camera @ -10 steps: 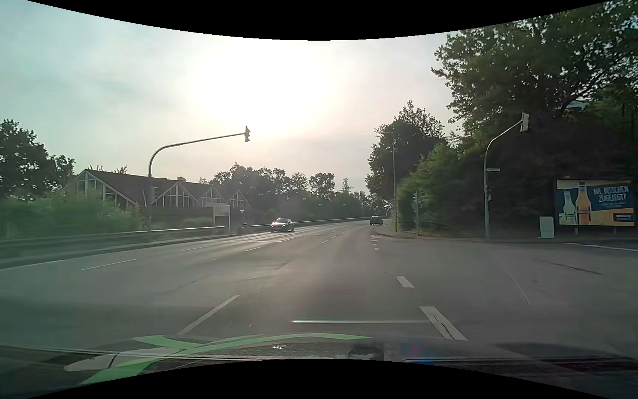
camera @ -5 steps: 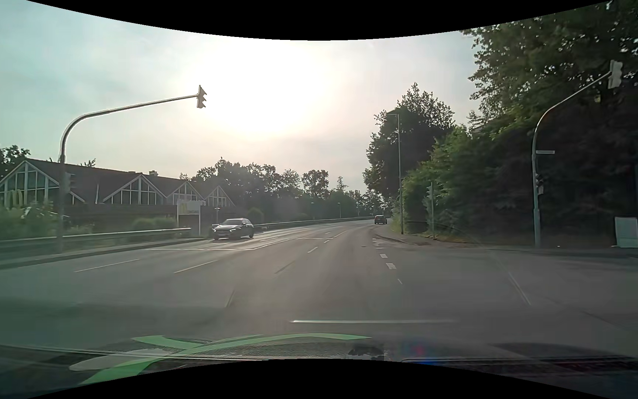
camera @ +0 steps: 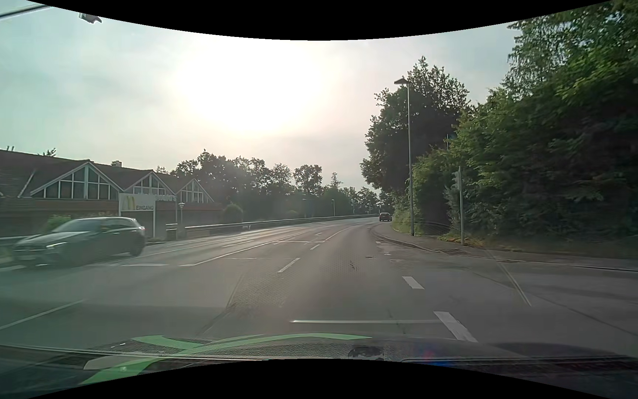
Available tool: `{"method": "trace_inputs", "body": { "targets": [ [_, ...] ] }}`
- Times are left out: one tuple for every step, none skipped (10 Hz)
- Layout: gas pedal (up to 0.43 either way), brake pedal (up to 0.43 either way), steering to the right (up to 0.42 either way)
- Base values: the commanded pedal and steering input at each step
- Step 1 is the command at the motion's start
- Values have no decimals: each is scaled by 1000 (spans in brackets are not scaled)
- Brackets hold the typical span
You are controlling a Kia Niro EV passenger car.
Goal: Follow the waypoints while adhering to traffic rules and regulations
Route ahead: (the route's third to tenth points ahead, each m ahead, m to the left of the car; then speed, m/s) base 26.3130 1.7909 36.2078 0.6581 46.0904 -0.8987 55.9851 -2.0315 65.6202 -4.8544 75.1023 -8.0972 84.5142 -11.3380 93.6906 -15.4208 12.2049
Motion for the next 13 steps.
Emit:
{"method": "trace_inputs", "body": {
  "targets": [
    [130, 0, 11],
    [130, 0, 11],
    [130, 0, 11],
    [130, 0, 11],
    [130, 0, 11],
    [130, 0, 11],
    [130, 0, 11],
    [138, 0, 11],
    [150, 0, 11],
    [150, 0, 12],
    [157, 0, 12],
    [157, 0, 11],
    [157, 0, 9]
  ]
}}
